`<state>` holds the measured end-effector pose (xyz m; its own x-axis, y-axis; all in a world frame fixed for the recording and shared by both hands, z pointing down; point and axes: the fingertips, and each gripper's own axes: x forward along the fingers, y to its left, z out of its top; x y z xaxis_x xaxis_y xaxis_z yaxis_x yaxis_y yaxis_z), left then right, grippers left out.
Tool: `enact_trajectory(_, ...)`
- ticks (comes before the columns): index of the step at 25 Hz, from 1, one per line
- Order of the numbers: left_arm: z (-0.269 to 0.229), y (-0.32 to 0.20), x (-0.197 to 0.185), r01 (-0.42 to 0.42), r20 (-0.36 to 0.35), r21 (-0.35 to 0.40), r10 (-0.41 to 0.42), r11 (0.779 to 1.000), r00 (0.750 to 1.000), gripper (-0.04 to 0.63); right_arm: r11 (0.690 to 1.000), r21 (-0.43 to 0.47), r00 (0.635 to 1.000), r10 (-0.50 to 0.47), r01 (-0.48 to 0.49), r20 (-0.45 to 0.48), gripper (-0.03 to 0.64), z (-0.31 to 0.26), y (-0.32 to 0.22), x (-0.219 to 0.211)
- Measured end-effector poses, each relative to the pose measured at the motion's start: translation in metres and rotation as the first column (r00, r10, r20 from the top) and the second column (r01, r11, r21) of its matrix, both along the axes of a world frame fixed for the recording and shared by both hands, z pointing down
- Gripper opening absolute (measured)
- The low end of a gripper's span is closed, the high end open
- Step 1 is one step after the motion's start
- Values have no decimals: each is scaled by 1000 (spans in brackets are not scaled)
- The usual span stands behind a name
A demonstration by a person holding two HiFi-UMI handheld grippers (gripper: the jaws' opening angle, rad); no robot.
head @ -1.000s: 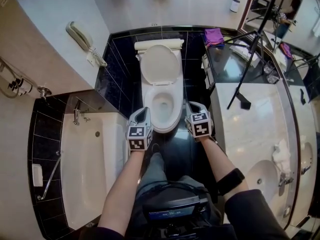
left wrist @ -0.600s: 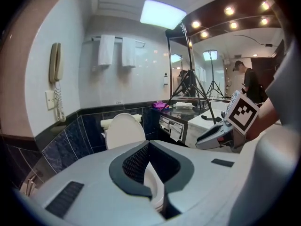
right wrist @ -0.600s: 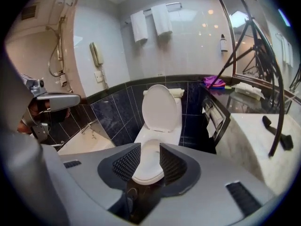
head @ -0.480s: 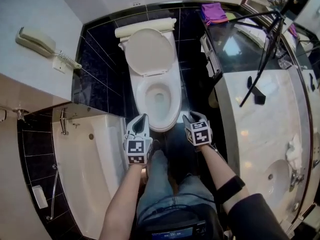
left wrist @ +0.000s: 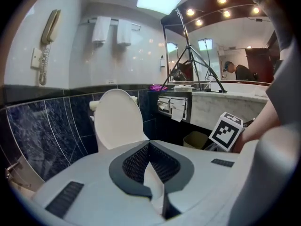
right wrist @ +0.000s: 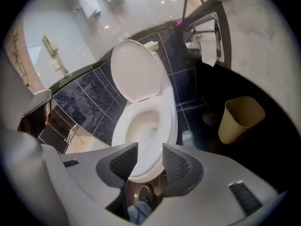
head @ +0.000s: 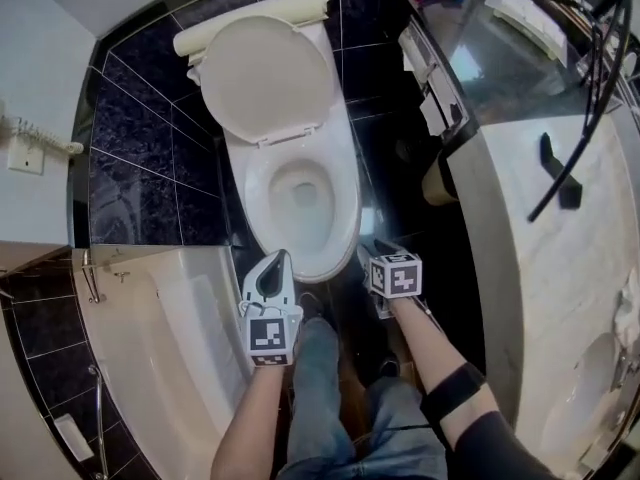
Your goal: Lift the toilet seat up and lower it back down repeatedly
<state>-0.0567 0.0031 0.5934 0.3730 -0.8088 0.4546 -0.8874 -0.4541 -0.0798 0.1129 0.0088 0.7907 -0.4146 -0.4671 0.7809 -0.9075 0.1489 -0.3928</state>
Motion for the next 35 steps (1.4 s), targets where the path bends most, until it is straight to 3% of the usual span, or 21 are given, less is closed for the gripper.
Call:
enact_trajectory(5,61,-9,6,-21,0,1,21,1000,1000,-12,991,-78,985,122,-113,125,181,74,-19,-2)
enact_trajectory(10,105,-17,1,-37,12,-16,37,999,999,-12,983,-112,969,167,-148,185,181,116,-34,-10)
enact_trajectory(13,118,-23,-3,-5,-10,-39,5,999,1000,-12,975,-135,957,200,-174,210,179,130,-39,-13)
enact_trajectory(27,149,-36,-19,1,-10,-57,-2,998,1000,-12,945,-209,900,307,-251,309,147,147,-56,-22)
enact_trajectory(33,153,-36,-20,23,-34,-71,-25,997,999,-12,936,-221,893,333,-274,304,144,147,-55,-21)
enact_trajectory(35,155,-35,-20,-4,-18,-62,3,998,1000,-12,934,-224,891,339,-279,302,144,146,-55,-21)
